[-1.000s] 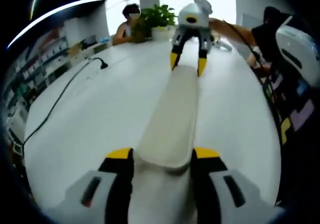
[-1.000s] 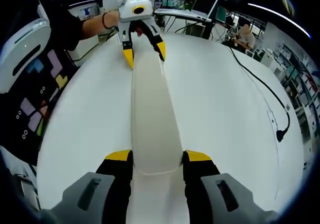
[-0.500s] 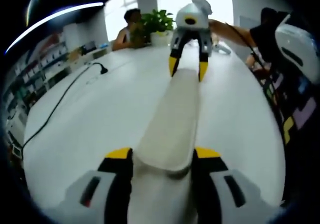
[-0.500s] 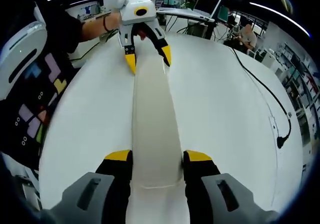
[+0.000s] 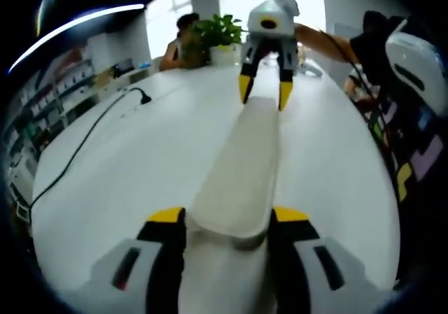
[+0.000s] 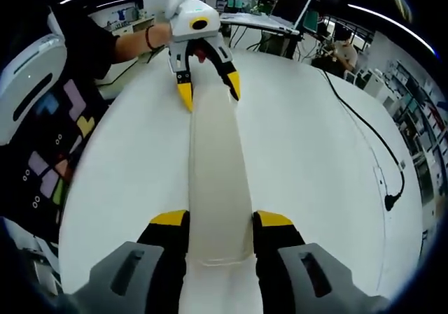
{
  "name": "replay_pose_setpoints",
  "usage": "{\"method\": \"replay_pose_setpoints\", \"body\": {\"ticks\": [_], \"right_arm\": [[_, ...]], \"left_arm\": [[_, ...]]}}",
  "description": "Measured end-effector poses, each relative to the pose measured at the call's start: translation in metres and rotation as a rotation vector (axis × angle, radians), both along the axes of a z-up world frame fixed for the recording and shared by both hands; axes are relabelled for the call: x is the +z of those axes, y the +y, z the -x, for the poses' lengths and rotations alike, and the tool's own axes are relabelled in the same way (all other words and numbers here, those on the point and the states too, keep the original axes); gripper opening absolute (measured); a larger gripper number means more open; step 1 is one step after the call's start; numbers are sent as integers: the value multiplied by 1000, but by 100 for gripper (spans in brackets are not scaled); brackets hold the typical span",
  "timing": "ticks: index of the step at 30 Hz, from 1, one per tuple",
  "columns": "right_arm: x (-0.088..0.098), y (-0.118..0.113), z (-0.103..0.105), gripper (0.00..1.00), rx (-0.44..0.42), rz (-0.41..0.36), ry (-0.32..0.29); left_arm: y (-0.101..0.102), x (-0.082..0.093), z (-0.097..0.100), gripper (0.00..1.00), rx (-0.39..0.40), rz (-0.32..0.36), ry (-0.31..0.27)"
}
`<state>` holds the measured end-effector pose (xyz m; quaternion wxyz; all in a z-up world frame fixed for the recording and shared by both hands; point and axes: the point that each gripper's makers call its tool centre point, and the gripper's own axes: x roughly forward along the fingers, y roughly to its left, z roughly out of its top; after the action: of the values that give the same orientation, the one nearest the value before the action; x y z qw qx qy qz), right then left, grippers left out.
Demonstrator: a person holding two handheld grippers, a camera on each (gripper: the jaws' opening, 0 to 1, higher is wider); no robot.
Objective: Arrange the utensils inside the cutlery case until each visible utensil rests in its matching compartment.
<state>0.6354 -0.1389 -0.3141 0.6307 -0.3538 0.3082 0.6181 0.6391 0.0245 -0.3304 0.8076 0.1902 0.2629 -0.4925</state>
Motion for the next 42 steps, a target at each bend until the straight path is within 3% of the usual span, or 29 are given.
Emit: {"method": "replay_pose_setpoints", "body": {"ticks": [10,23,32,42], "right_arm": [[11,-6,1,34,13,6,-34],[13,-8,0,19,-26,24,7],[7,-13,-4,15,-46,94,39],[5,-13,-2,12,-38,173,63]], "left_arm": [[10,2,2,50,22,-19,4],[27,31,16,44,6,-101,-24],[21,51,16,35,-8,-126,-5],[11,52,12,25,-23,-206,51]]}}
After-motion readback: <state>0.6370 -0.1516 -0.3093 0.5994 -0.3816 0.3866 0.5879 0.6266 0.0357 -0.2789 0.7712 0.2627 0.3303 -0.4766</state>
